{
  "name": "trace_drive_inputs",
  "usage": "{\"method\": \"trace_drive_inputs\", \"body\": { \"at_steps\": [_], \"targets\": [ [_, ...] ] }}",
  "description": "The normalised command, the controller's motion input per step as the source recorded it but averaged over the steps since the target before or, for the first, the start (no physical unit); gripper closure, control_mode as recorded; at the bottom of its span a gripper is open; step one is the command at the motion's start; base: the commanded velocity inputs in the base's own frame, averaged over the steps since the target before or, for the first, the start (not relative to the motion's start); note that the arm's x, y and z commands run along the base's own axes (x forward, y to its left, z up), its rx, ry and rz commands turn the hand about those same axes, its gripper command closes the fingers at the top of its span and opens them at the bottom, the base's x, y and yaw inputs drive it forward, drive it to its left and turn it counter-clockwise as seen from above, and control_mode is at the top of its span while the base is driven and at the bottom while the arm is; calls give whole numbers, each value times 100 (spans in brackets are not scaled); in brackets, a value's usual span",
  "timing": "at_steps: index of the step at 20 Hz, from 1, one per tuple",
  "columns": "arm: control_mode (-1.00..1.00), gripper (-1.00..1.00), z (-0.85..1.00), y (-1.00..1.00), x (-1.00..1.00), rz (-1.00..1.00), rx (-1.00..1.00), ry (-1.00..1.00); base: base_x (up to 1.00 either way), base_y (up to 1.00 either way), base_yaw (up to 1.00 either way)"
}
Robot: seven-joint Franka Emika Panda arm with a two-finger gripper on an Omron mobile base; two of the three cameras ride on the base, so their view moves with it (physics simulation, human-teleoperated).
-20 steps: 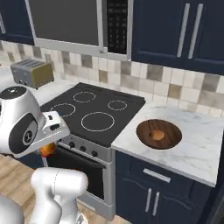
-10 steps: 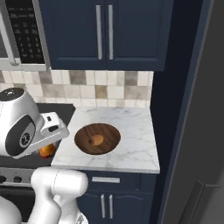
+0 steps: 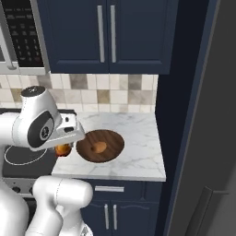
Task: Take the peach, pear, and potato from the freezer and place them in the bowl on the counter.
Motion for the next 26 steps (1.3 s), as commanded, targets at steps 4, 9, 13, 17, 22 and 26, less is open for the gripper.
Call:
{"method": "trace_drive_inputs", "body": {
  "at_steps": [4, 9, 13, 17, 22, 26],
  "targets": [
    [-100, 100, -16, -7, 100, -36, 0, 0, 0, 0, 0],
    [-100, 100, -37, -52, 100, -35, 1, -4, 0, 0, 0],
    [-100, 100, -46, -33, 100, -26, 21, 0, 0, 0, 0],
    [-100, 100, -37, -5, 58, -7, 11, -3, 0, 0, 0],
    [-100, 100, -51, -14, 8, 1, 2, -4, 0, 0, 0],
    [-100, 100, -34, -20, 24, 2, -1, -3, 0, 0, 0]
  ]
}}
